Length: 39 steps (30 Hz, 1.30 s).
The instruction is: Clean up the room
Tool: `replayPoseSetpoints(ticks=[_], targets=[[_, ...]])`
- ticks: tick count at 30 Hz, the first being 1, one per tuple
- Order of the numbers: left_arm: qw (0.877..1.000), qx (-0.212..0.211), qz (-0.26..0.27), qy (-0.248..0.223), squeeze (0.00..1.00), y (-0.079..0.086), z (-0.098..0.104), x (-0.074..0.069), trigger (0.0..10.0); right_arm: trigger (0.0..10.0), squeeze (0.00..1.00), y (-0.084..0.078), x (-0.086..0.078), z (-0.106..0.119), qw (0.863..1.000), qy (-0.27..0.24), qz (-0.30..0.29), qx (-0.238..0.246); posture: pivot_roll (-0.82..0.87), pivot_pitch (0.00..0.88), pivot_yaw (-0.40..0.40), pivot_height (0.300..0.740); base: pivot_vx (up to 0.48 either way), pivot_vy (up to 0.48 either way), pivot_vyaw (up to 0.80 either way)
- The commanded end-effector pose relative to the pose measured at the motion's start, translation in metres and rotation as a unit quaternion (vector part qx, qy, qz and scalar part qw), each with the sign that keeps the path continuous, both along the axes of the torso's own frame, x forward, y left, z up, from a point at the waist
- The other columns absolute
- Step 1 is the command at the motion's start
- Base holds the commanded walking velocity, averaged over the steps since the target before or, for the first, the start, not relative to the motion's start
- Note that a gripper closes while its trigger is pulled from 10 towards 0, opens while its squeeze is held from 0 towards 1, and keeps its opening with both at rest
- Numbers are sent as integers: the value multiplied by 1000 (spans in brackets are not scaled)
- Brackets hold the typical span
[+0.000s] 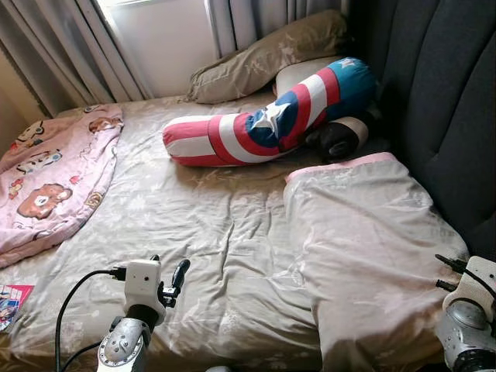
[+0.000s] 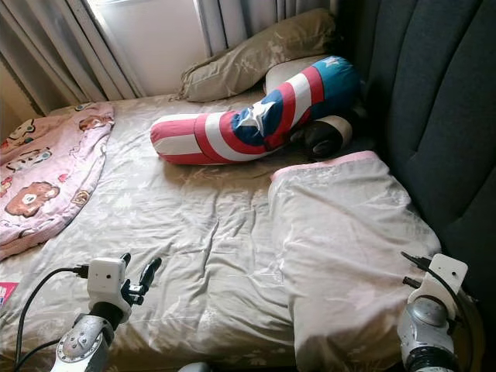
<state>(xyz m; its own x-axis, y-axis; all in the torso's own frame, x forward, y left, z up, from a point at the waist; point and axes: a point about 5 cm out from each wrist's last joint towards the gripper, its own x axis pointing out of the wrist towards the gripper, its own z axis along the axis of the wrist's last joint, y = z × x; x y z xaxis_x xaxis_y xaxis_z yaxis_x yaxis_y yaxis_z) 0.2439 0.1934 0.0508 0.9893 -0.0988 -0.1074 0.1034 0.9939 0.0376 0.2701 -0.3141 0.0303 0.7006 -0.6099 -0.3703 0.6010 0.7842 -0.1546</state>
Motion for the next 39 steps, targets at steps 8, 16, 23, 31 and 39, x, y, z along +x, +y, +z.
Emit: replayPoseSetpoints(ticks=[8, 16, 23, 31, 39], targets=[[999, 0, 37, 29, 0, 9, -16, -2, 10000, 10000, 0, 78, 17, -11, 964, -53, 254, 63, 15, 0, 97, 669, 0, 0, 0], [992, -31, 78, 94, 0, 19, -45, -9, 10000, 10000, 0, 87, -3, -39, 964, 6, 254, 81, 9, 0, 86, 679, 0, 0, 0], [985, -37, 78, 150, 0, 15, -69, -14, 10000, 10000, 0, 93, -21, -58, 958, 50, 264, 101, 6, 0, 77, 714, 0, 0, 0], [969, -41, 53, 239, 0, -2, -97, -21, 10000, 10000, 0, 104, -42, -82, 947, 130, 262, 135, -9, 0, 70, 740, 0, 0, 0], [955, -21, 42, 294, 0, -9, -111, -31, 10000, 10000, 0, 108, -61, -95, 943, 162, 251, 144, -5, 0, 73, 740, 0, 0, 0]])
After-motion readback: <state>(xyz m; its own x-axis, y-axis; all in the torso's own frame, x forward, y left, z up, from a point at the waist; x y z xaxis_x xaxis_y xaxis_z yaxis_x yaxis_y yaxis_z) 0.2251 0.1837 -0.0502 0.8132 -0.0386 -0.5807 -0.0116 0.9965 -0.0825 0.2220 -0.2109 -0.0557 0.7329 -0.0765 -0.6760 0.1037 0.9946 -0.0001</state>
